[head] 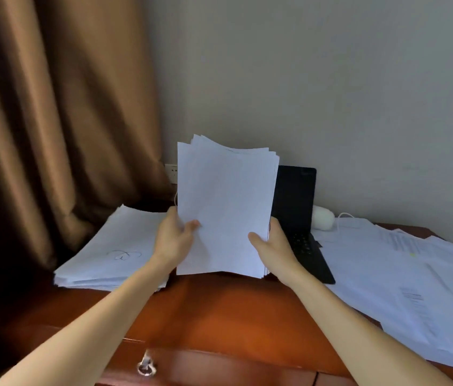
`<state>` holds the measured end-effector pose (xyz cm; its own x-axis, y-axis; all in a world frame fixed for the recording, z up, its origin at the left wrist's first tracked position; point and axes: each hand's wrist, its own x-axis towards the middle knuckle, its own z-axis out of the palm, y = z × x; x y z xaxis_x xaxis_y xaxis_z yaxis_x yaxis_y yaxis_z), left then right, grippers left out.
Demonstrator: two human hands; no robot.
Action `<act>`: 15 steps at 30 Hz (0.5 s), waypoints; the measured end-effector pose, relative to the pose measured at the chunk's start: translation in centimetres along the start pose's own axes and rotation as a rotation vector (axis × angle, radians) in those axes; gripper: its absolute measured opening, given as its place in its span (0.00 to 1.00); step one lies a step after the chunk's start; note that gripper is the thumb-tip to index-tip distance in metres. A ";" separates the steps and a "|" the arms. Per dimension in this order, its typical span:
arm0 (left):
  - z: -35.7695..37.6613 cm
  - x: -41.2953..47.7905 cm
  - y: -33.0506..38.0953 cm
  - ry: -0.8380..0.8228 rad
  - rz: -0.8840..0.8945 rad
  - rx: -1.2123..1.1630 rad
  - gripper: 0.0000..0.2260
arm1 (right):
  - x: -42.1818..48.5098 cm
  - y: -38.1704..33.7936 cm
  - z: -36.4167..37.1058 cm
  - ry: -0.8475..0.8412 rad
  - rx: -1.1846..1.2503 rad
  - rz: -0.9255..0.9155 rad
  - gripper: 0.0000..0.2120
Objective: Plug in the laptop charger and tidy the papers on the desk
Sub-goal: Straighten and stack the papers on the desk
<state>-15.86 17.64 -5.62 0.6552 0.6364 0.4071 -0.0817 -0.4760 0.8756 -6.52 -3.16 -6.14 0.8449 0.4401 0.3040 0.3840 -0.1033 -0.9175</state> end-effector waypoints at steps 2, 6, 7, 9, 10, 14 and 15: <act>-2.8 0.6 -0.5 0.047 -0.009 0.064 0.10 | 1.0 -0.9 2.8 -0.048 0.028 0.002 0.18; -7.9 1.9 -1.6 0.097 -0.041 0.220 0.09 | 2.5 -1.5 8.2 -0.140 0.081 0.028 0.18; -9.0 2.3 -2.1 0.104 -0.055 0.260 0.10 | 2.7 -1.6 9.6 -0.160 0.098 0.035 0.18; -11.0 3.1 -3.1 0.098 -0.088 0.340 0.12 | 3.1 -1.5 12.1 -0.196 0.118 0.050 0.19; -11.9 3.4 -3.5 0.092 -0.100 0.383 0.13 | 3.3 -1.4 13.3 -0.215 0.121 0.057 0.19; -14.6 4.1 -5.5 0.064 -0.133 0.483 0.11 | 4.0 -0.7 17.1 -0.273 0.087 0.073 0.20; -15.1 4.1 -5.9 0.060 -0.140 0.509 0.11 | 4.0 -0.5 17.9 -0.294 0.088 0.075 0.21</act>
<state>-24.04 32.29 -5.18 0.5883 0.7414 0.3228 0.3883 -0.6092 0.6915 -10.00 14.64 -9.05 0.7211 0.6744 0.1588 0.2799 -0.0738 -0.9572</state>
